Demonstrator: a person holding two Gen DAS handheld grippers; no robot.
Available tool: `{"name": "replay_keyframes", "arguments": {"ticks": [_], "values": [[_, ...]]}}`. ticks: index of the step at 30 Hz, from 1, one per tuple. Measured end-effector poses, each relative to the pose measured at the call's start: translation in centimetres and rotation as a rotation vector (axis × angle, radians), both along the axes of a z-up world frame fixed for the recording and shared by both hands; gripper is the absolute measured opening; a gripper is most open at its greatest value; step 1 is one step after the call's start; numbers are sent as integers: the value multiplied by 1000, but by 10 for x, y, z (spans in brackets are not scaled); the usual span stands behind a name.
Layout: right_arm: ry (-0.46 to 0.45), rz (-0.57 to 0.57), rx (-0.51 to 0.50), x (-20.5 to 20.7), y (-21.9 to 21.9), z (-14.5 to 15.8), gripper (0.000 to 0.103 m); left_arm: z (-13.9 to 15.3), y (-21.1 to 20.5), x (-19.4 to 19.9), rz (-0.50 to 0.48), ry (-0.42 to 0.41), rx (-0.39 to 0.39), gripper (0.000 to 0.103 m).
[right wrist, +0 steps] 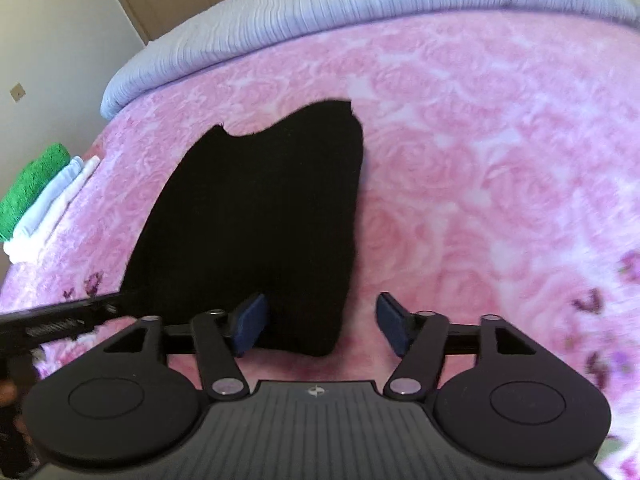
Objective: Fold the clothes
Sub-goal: 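Open both grippers and pull back from the compact folded trousers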
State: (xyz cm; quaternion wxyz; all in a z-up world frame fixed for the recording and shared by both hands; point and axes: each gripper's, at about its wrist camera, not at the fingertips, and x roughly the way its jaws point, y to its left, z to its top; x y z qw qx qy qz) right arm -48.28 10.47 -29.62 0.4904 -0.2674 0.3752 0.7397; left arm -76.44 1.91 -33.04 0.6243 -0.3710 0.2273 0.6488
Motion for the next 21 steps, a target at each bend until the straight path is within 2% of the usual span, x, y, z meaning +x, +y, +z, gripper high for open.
{"name": "replay_keyframes", "arguments": {"ticks": [2, 4, 12, 17, 21], "values": [[-25, -9, 11, 2, -8, 7, 85, 6, -9, 11, 5, 48, -11, 49], [-47, -11, 3, 4, -15, 10, 89, 12, -23, 26, 4, 76, -14, 50], [-123, -25, 1, 17, -56, 16, 89, 33, -75, 70, -25, 135, 25, 56], [-147, -43, 51, 27, -76, 32, 89, 51, -100, 83, -8, 199, 69, 64], [-153, -39, 90, 31, -90, 44, 89, 62, -118, 89, 15, 244, 88, 65]]}}
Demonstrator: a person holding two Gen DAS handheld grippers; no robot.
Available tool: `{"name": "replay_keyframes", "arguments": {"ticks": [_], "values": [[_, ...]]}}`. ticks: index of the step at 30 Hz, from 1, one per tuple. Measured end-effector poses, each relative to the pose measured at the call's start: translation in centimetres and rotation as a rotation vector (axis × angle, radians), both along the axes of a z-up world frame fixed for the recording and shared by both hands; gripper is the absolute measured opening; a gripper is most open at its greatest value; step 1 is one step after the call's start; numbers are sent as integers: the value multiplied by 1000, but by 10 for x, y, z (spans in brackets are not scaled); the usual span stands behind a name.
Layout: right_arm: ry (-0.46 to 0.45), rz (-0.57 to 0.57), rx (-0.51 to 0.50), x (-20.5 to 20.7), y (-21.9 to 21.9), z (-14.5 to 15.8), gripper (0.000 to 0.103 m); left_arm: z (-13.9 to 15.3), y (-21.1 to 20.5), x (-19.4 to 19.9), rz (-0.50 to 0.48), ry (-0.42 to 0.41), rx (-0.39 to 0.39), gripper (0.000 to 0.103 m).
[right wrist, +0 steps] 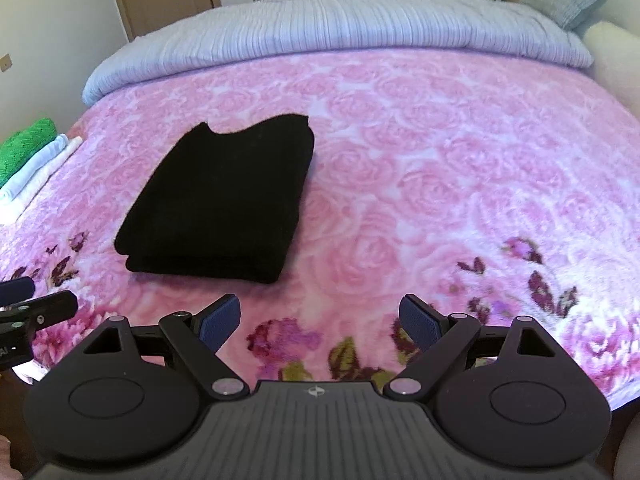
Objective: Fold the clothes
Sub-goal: 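Open both grippers and pull back from the compact folded trousers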
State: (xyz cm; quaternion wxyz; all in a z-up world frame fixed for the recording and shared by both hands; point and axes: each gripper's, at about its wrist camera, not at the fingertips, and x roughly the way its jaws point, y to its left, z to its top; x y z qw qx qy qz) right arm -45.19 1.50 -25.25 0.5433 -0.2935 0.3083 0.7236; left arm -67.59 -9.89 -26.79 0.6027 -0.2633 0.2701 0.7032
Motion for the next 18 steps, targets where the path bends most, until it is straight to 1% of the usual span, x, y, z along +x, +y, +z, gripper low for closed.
{"name": "replay_keyframes", "arguments": {"ticks": [4, 9, 14, 18], "values": [[-10, 19, 36, 2, -12, 5, 89, 6, -18, 5, 19, 31, 16, 68], [-1, 26, 36, 10, -22, 3, 89, 10, -38, 13, 32, 56, 32, 72], [-13, 40, 28, 14, -30, 0, 89, 11, -53, 22, 39, 66, 34, 75], [-26, 51, 42, 15, -41, 4, 89, 12, -62, 29, 48, 66, 41, 76]]}}
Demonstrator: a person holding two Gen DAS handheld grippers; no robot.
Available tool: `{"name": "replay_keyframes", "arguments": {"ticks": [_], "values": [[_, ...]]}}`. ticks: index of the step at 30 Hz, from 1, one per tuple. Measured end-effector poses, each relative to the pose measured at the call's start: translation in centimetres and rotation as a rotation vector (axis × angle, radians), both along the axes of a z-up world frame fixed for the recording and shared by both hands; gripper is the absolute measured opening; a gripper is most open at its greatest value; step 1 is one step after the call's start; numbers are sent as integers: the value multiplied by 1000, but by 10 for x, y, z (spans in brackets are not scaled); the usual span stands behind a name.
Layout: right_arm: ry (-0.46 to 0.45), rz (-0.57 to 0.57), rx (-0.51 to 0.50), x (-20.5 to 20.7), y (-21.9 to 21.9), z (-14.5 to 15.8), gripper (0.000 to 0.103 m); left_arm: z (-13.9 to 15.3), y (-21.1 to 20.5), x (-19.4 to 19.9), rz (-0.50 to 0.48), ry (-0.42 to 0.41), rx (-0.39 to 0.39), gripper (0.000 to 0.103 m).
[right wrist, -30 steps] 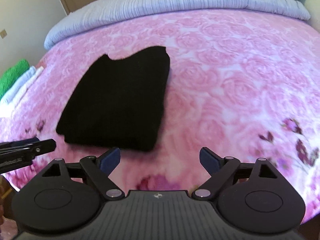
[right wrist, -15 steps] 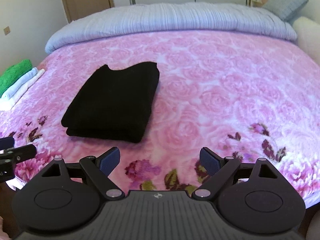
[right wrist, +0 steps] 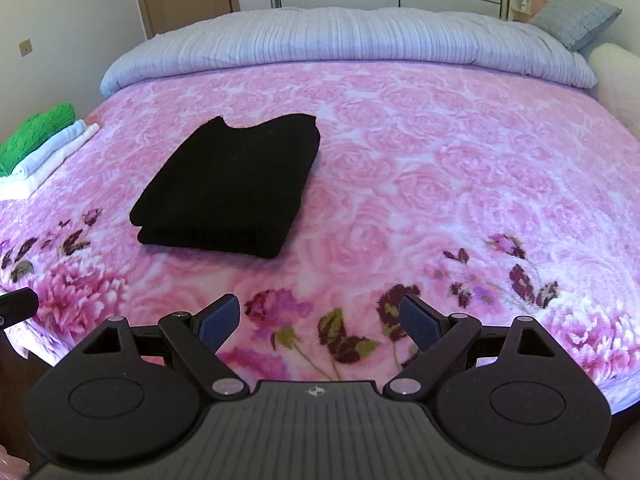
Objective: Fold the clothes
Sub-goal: 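Open both grippers and pull back from the compact folded trousers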
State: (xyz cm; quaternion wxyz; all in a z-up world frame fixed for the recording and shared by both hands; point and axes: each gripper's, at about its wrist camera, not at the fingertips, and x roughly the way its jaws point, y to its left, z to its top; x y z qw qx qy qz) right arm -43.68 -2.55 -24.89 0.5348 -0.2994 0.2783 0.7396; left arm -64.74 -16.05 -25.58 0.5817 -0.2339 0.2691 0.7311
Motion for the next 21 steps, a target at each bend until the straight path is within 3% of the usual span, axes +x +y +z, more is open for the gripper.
{"name": "replay_keyframes", "arguments": {"ticks": [9, 17, 21], "values": [[21, 13, 12, 8, 3, -1, 90, -4, -15, 4, 23, 4, -3, 78], [13, -47, -58, 20, 31, -17, 90, -14, -16, -8, 79, 29, -28, 79], [0, -38, -31, 17, 28, -16, 90, -24, -10, -15, 112, 32, -51, 79]]}}
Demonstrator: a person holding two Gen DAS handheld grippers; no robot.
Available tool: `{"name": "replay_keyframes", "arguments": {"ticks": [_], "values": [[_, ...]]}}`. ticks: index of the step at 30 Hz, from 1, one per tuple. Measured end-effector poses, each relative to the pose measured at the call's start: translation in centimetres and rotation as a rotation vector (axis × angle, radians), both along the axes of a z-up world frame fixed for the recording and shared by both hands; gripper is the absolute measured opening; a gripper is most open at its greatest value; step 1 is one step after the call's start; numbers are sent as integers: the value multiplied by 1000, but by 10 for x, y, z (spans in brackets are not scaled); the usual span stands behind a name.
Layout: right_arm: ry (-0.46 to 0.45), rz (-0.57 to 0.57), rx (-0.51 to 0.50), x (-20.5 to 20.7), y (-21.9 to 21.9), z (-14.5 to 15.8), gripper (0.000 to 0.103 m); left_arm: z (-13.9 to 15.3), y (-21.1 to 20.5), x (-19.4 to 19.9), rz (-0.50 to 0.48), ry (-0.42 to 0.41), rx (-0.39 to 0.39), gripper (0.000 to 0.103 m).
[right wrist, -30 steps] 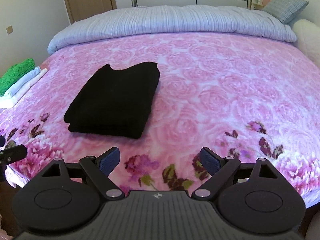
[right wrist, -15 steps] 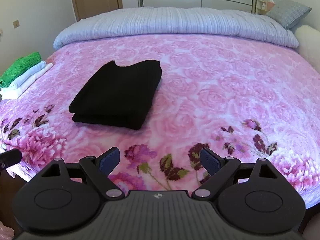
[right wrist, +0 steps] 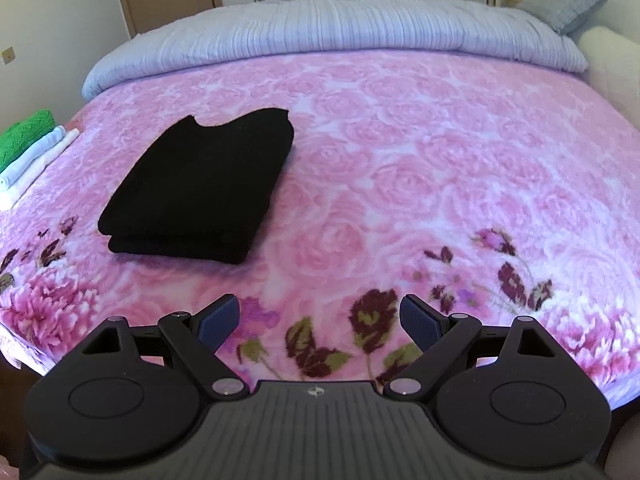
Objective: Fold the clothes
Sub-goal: 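Open both grippers and pull back from the compact folded trousers, then grasp the folded trousers with the left gripper while the right gripper grasps beside it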
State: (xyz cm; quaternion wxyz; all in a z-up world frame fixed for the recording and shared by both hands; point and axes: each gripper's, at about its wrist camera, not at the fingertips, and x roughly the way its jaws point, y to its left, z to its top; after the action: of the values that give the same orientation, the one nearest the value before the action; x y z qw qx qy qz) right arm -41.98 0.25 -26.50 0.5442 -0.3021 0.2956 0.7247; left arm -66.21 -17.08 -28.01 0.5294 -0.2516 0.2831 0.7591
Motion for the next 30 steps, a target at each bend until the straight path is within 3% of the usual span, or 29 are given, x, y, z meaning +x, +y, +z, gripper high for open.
{"name": "replay_keyframes", "arguments": {"ticks": [5, 22, 26, 28, 30], "values": [[-22, 7, 12, -11, -1, -8, 90, -10, 7, -7, 28, -9, -24, 79], [-39, -8, 16, -28, 14, -10, 90, -18, 65, -15, -86, -54, -42, 79], [6, -3, -1, -27, 29, -12, 90, -22, 86, -56, -115, -324, 9, 81], [75, 2, -25, -25, 40, -15, 90, -29, 100, -85, -98, -490, 39, 81], [160, 5, -58, -23, 55, -20, 90, -39, 116, -106, -89, -593, 54, 81]]}}
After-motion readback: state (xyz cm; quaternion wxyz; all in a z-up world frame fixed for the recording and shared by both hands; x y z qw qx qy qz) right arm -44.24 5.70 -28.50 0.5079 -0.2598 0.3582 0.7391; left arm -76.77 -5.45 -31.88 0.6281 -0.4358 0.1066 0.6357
